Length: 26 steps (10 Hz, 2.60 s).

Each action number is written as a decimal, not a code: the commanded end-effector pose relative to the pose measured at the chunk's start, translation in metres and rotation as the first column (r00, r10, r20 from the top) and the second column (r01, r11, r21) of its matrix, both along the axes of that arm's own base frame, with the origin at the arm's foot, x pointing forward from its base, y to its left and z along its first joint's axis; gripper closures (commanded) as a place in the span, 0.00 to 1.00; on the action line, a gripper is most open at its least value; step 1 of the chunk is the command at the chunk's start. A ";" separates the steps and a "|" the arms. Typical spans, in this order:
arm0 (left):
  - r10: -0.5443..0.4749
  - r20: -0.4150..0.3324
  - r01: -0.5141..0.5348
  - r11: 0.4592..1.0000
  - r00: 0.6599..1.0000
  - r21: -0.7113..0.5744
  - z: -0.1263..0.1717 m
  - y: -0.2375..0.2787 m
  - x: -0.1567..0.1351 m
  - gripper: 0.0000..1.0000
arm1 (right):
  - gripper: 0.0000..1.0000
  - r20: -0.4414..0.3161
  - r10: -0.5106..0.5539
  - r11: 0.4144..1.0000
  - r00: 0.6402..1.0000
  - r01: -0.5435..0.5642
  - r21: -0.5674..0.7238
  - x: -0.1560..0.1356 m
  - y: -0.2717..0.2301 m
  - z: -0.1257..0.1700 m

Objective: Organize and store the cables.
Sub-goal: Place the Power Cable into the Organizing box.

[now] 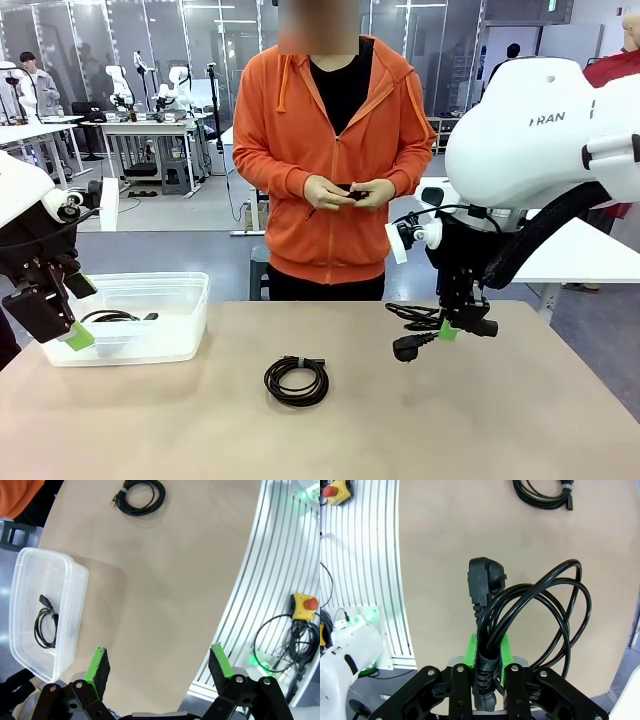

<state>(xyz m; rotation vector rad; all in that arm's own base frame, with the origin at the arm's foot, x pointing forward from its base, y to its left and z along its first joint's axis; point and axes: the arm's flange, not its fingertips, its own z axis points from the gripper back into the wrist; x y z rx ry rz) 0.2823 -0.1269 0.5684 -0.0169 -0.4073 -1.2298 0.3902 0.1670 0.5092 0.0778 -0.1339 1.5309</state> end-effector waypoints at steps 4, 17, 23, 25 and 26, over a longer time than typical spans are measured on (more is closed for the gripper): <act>-0.003 0.000 0.003 1.000 1.000 0.001 0.000 -0.001 -0.001 0.00 | 0.79 -0.040 -0.073 0.997 0.997 0.074 0.015 -0.032 0.072 -0.023; -0.003 0.000 0.003 1.000 1.000 0.001 0.000 -0.001 -0.001 0.00 | 0.79 -0.063 -0.122 0.987 0.991 0.128 0.099 -0.048 0.192 -0.166; -0.003 0.000 0.003 1.000 1.000 0.001 0.000 -0.001 -0.001 0.00 | 0.24 -0.101 -0.116 0.989 0.988 0.125 0.081 -0.055 0.193 -0.171; -0.003 0.000 0.003 1.000 1.000 0.001 0.000 -0.001 -0.001 0.00 | 0.00 -0.108 -0.117 0.990 0.987 0.125 0.072 -0.057 0.192 -0.168; -0.003 0.000 0.003 1.000 1.000 0.001 0.000 -0.001 -0.001 0.00 | 0.00 -0.105 -0.109 0.991 0.988 0.116 0.065 -0.058 0.191 -0.163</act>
